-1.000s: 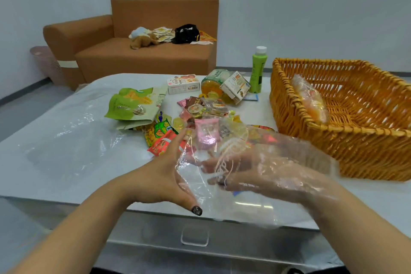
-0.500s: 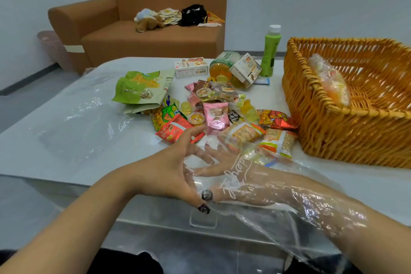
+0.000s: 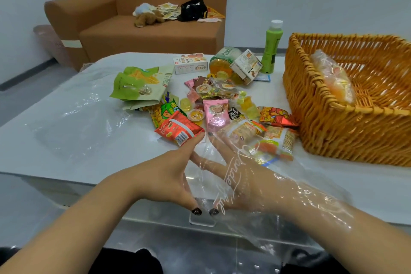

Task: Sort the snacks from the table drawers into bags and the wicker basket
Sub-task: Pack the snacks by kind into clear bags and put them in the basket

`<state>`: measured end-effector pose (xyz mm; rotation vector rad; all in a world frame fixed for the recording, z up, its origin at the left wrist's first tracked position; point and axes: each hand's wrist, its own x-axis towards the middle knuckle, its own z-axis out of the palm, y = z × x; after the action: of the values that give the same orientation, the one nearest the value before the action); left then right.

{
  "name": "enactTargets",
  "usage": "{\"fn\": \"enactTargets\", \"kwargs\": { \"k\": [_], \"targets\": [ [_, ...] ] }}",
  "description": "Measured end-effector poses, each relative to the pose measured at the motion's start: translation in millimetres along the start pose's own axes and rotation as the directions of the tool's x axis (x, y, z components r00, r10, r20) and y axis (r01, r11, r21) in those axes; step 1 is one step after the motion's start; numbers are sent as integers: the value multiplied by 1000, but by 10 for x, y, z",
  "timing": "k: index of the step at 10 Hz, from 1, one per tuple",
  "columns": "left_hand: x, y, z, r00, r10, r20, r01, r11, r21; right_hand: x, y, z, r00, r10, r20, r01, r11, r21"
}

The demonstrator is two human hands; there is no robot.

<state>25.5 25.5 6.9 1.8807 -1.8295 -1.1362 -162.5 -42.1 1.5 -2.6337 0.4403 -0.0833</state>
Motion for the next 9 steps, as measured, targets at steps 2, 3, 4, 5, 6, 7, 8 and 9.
{"fn": "enactTargets", "kwargs": {
  "k": [2, 3, 4, 5, 6, 7, 8, 9],
  "targets": [
    [19, 81, 84, 994, 5, -111, -2, 999, 32, -26, -19, -152, 981, 117, -157, -137, 983, -123],
    [20, 85, 44, 985, 13, -174, -27, 997, -79, -32, 155, -228, 975, 111, -192, -90, 989, 113],
    [33, 76, -35, 974, -11, -227, -27, 986, -165, -83, 199, -336, 951, 179, -250, -90, 940, 329],
    [46, 66, -48, 977, -16, -213, -23, 983, -181, -84, 185, -368, 955, 231, -184, -116, 866, 486],
    [62, 71, -24, 984, -13, -175, -15, 987, -158, -113, 151, -452, 973, 207, -103, -113, 816, 567],
    [71, 55, -87, 969, -45, -243, 6, 987, -159, -208, 147, -628, 953, 264, -148, -128, 794, 594],
    [74, -9, -220, 929, -104, -354, 33, 979, -199, -256, 292, -710, 843, 400, -360, -160, 825, 542],
    [73, -172, -385, 855, -218, -470, 58, 941, -332, -253, 571, -632, 643, 501, -579, -299, 860, 413]
  ]
}}
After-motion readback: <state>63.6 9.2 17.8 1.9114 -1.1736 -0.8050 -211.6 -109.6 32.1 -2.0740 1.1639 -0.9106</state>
